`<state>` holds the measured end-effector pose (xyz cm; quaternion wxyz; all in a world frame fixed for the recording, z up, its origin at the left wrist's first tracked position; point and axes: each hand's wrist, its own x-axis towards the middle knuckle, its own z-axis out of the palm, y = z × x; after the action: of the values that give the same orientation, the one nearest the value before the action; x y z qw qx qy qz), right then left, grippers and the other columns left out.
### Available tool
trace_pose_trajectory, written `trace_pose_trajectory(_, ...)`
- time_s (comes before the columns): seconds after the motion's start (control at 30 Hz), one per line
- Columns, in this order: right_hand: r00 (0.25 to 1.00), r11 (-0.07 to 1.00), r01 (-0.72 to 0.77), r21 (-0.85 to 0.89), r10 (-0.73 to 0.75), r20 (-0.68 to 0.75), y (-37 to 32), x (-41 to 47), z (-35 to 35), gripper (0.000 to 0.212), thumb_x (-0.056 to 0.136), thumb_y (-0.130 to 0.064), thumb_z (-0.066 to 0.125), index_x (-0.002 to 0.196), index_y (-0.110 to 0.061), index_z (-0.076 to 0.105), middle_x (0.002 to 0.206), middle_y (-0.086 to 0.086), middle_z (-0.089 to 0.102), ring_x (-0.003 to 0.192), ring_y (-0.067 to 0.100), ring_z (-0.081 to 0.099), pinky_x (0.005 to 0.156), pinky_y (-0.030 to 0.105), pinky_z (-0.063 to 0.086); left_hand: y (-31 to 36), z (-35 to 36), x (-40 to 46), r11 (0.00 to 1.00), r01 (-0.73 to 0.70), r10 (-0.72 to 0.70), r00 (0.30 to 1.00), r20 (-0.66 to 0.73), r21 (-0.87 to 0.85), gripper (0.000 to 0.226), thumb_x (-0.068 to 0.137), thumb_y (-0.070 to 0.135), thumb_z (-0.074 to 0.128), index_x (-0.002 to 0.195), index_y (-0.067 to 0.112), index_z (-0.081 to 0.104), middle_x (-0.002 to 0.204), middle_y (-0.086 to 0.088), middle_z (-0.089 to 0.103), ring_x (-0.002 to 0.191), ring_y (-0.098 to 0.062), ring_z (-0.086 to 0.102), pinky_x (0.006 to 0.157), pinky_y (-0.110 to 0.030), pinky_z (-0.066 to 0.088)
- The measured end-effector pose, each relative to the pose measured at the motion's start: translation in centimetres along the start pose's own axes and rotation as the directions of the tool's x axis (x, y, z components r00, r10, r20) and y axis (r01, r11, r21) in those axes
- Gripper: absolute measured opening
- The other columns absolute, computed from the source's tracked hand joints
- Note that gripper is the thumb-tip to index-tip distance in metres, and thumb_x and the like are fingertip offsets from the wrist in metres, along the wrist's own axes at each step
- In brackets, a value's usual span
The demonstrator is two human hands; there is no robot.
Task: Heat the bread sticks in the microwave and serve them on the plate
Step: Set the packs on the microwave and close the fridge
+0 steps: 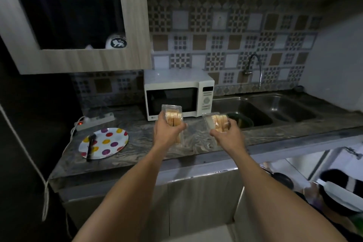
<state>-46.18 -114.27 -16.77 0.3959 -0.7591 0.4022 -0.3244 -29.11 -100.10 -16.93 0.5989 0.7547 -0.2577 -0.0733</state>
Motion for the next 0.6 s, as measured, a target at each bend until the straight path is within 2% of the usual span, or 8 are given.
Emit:
trace_pose_trajectory(0.13,0.999,0.999,0.035,-0.011,-0.035,0.012,0.1,6.3,1.8,0.071,0.074,-0.044,0.083,0.134,-0.024,0.050,0.115,-0.002,0.065,0.095,0.016,0.060,0.085,0.038,0.052,0.3,1.5,5.6,1.000,-0.012,0.013,0.999,-0.050,0.024,0.086,0.054,0.055,0.083,0.129,0.034,0.045,0.107,0.011,0.064,0.098,-0.012,0.064,0.089,-0.044,0.056)
trace_pose_trajectory(0.27,0.998,0.998,0.056,-0.037,-0.055,0.006,-1.0,14.9,3.6,0.074,0.071,-0.053,0.082,0.132,-0.025,0.050,0.118,-0.003,0.064,0.095,0.017,0.058,0.079,0.033,0.047,1.4,4.1,12.4,0.999,0.010,-0.005,0.994,-0.108,0.053,0.083,0.058,0.055,0.084,0.129,0.030,0.048,0.104,0.012,0.066,0.097,-0.012,0.064,0.088,-0.041,0.056)
trace_pose_trajectory(0.37,0.998,0.997,0.062,-0.045,-0.061,0.025,-1.9,20.3,4.7,0.076,0.068,-0.060,0.080,0.130,-0.028,0.050,0.120,-0.002,0.064,0.104,0.022,0.062,0.084,0.038,0.051,2.4,5.6,16.7,0.998,0.025,-0.017,0.993,-0.118,0.064,0.086,0.058,0.055,0.085,0.131,0.027,0.048,0.102,0.012,0.065,0.095,-0.011,0.064,0.087,-0.041,0.057)
trace_pose_trajectory(0.47,0.993,0.994,0.098,-0.037,-0.096,0.072,-2.7,26.0,5.9,0.079,0.068,-0.059,0.081,0.133,-0.026,0.049,0.120,0.000,0.064,0.105,0.024,0.062,0.086,0.038,0.051,3.2,7.1,21.2,0.998,0.038,-0.028,0.986,-0.162,0.058,0.073,0.063,0.051,0.084,0.124,0.027,0.053,0.102,0.010,0.067,0.093,-0.010,0.063,0.083,-0.030,0.052)
trace_pose_trajectory(0.6,0.988,0.992,0.123,-0.006,-0.122,0.094,-3.9,30.8,7.9,0.079,0.069,-0.057,0.082,0.134,-0.023,0.051,0.118,0.002,0.066,0.101,0.024,0.062,0.082,0.033,0.049,3.7,7.8,25.3,0.995,0.036,-0.024,0.992,-0.127,0.095,0.057,0.069,0.046,0.084,0.115,0.028,0.055,0.102,0.009,0.064,0.095,-0.013,0.062,0.079,-0.030,0.050)
